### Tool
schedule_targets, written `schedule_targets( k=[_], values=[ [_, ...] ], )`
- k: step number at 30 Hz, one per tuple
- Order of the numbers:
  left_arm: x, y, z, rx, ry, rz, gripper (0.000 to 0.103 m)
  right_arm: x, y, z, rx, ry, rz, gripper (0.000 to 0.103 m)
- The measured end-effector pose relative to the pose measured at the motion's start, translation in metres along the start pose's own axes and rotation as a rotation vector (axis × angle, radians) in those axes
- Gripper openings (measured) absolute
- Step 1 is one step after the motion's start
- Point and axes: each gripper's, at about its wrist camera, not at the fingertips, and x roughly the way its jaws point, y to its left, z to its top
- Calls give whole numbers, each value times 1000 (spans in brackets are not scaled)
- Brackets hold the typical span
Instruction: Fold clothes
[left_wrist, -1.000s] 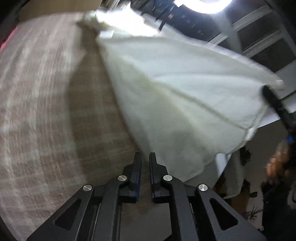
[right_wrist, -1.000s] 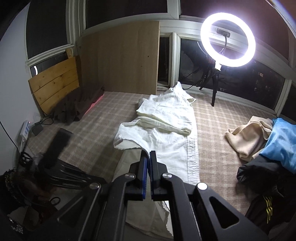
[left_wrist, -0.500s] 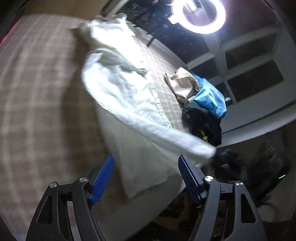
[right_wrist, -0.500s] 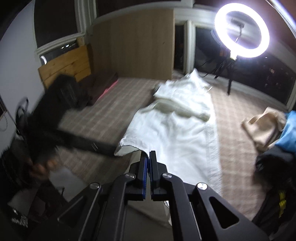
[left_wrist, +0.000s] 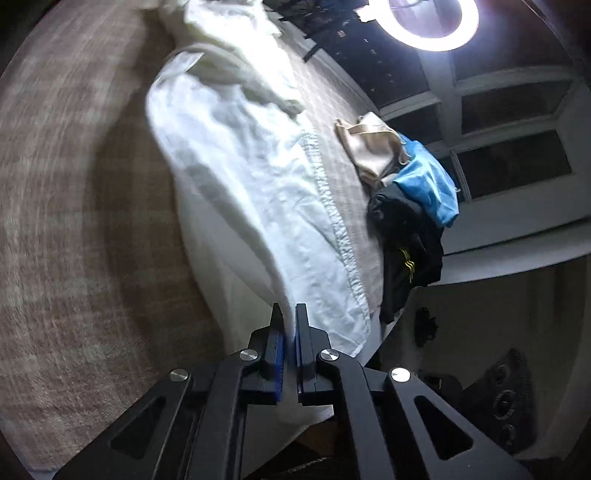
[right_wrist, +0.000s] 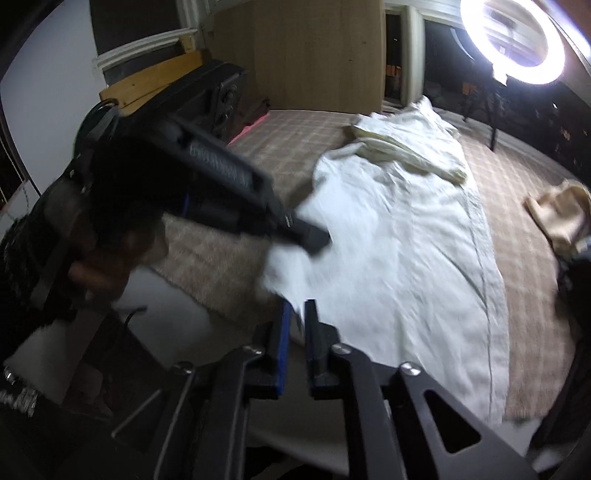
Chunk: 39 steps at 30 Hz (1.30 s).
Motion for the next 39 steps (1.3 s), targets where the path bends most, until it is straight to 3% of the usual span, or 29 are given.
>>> schedule_targets(
  k=[4, 8, 13, 17, 22, 28, 33, 36, 37, 39],
  values=[
    [-16, -23, 16, 18, -44, -56, 2, -26, -38, -34, 197, 19, 59, 11],
    [-26, -48, 27, 73, -64, -56, 2, -15, -60, -59, 342, 35, 118, 11],
    [-31, -73, 36, 103, -78, -63, 2, 24, -86, -51, 516, -118, 168, 11],
    [-36, -81, 37, 123, -84, -49, 2, 36, -108, -48, 605, -184, -31, 11],
    [-35, -75, 33, 105, -89, -52, 2, -17, -150, -61, 776, -316, -278, 11],
    [-11, -67, 20, 93, -50, -52, 2, -32, -176, -73, 836, -315, -387, 10],
    [8, -45, 8, 49, 3, -32, 2, -33, -180, -89, 868, -212, -353, 11],
    [14, -29, 4, 21, 19, -13, 2, -28, -172, -99, 835, -140, -245, 11],
    [15, -25, 3, 18, 21, -5, 2, -29, -169, -99, 817, -126, -246, 11],
    [19, -19, 0, 31, 28, 44, 2, -33, -168, -100, 800, -110, -238, 11]
  ],
)
